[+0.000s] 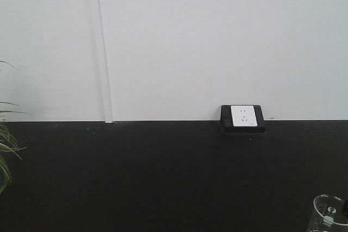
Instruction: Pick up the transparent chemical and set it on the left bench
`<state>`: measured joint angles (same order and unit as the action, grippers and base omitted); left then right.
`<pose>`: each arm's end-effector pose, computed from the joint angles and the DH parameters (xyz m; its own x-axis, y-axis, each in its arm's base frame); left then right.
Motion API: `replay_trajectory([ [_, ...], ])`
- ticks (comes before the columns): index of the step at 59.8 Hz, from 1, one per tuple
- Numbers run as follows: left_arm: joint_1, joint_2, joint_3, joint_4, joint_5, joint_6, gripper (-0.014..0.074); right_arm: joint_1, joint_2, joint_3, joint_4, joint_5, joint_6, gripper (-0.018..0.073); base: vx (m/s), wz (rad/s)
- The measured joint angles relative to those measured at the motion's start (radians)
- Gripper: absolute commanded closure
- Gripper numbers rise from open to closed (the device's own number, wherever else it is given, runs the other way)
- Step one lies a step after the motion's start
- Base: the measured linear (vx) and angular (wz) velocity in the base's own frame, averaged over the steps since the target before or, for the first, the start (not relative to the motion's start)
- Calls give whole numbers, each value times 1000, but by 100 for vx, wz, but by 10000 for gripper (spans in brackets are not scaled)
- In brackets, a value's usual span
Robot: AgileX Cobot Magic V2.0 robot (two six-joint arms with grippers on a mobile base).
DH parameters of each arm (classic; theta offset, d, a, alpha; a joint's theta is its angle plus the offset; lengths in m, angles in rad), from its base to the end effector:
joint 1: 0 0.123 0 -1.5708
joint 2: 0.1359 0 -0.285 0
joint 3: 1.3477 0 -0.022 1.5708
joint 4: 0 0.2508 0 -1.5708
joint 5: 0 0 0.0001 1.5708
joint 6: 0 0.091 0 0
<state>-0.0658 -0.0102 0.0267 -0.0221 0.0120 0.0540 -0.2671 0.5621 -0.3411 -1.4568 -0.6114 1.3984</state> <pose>0.0566 -0.0038 0.2036 0.0606 0.0280 -0.9978 0.0641 0.9974 0.0319 0.1177 0.0215 0.2904 -0.0411 -0.0173 -0.9990 -0.3340 0.9426 -0.0025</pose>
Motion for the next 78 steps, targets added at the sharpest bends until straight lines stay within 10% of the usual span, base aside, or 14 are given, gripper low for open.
replay_trajectory([
  [20,0,0,0,0,0,0,600,0,-319,113,-308,31,414,562,0,0],
  [78,0,0,0,0,0,0,600,17,-356,114,-326,15,452,562,-2,1],
])
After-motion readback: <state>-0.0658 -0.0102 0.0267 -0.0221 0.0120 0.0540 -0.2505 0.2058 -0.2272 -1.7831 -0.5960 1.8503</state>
